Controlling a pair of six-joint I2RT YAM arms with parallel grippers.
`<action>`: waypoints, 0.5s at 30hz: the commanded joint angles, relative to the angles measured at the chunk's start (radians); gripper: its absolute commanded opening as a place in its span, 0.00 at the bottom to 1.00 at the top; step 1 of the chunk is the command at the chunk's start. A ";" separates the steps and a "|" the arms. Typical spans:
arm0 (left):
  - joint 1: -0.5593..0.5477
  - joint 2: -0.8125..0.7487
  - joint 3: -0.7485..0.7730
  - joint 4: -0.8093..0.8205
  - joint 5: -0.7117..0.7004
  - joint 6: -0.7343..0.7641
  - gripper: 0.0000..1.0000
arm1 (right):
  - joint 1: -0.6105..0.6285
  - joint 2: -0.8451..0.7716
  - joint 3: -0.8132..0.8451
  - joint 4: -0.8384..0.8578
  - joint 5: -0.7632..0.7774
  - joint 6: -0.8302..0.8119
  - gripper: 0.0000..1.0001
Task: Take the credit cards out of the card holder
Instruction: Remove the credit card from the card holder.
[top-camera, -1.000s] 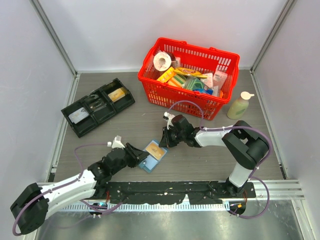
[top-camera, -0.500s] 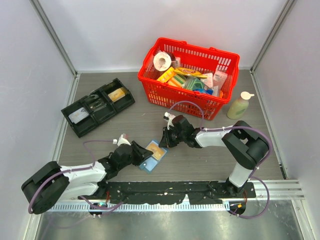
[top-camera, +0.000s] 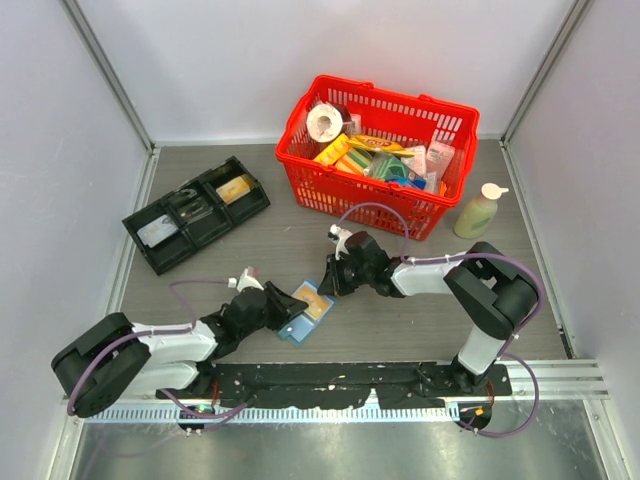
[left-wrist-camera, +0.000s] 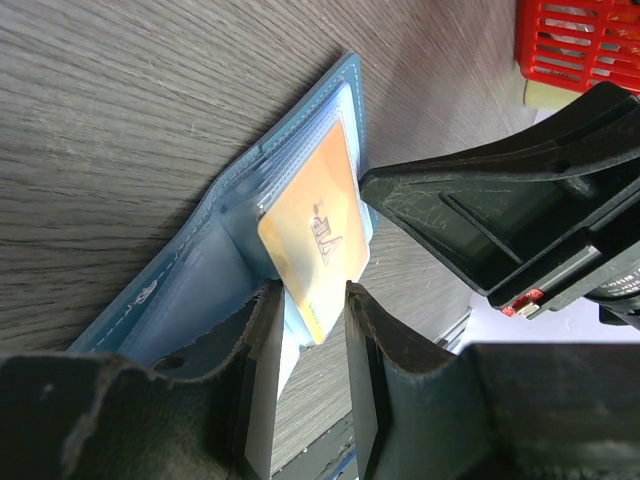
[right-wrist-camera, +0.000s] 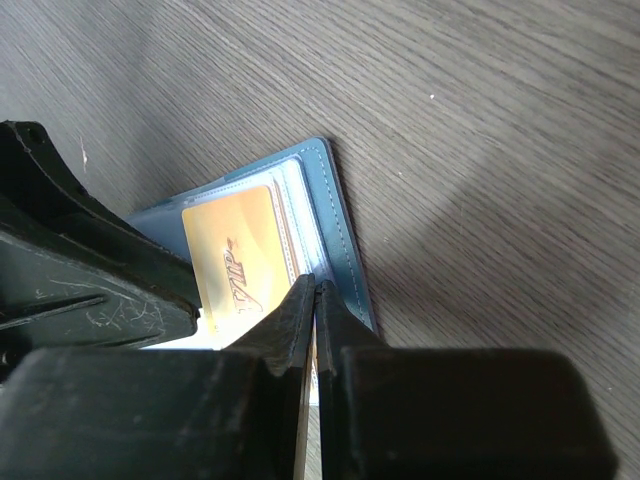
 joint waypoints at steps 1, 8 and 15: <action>-0.011 0.036 0.008 0.071 -0.003 -0.020 0.34 | 0.007 0.003 -0.044 -0.103 0.042 -0.014 0.08; -0.019 0.027 -0.028 0.143 -0.027 -0.021 0.18 | 0.007 0.007 -0.047 -0.097 0.041 -0.011 0.08; -0.020 -0.042 -0.058 0.148 -0.027 -0.038 0.00 | 0.006 0.008 -0.053 -0.097 0.051 -0.002 0.08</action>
